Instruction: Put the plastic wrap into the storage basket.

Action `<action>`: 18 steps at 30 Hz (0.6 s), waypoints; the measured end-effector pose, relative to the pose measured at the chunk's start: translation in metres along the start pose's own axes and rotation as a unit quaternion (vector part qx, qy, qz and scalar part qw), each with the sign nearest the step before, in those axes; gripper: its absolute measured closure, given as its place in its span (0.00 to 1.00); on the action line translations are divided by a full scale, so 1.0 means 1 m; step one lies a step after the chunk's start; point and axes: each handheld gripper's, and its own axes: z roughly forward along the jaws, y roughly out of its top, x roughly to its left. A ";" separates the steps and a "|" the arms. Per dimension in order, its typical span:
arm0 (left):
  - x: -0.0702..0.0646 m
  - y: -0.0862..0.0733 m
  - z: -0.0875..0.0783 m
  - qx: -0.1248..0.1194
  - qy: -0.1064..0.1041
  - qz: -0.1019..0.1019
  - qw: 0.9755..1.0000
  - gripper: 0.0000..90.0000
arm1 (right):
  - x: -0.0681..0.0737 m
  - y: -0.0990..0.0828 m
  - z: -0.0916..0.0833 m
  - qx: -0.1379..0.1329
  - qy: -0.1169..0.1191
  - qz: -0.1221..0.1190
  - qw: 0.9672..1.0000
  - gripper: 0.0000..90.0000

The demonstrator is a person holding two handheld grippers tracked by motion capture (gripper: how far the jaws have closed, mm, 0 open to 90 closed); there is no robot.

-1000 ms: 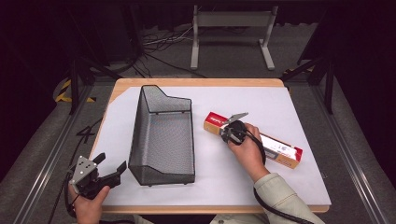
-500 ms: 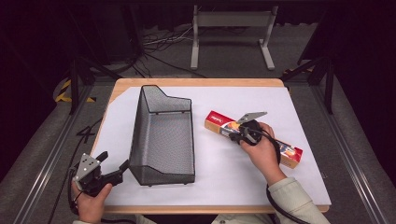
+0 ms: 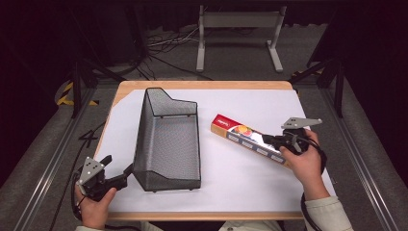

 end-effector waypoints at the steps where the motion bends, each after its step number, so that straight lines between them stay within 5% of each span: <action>1: 0.000 0.000 0.000 0.000 0.000 -0.001 1.000 0.18 | -0.002 -0.001 -0.003 -0.002 -0.002 0.000 1.000 1.00; 10: 0.001 0.000 0.000 -0.001 0.000 -0.005 1.000 0.18 | -0.031 -0.021 -0.024 0.011 -0.055 0.014 0.998 1.00; 18: 0.001 0.000 0.000 0.000 0.001 -0.004 1.000 0.18 | -0.048 -0.033 -0.030 0.013 -0.076 0.030 0.997 1.00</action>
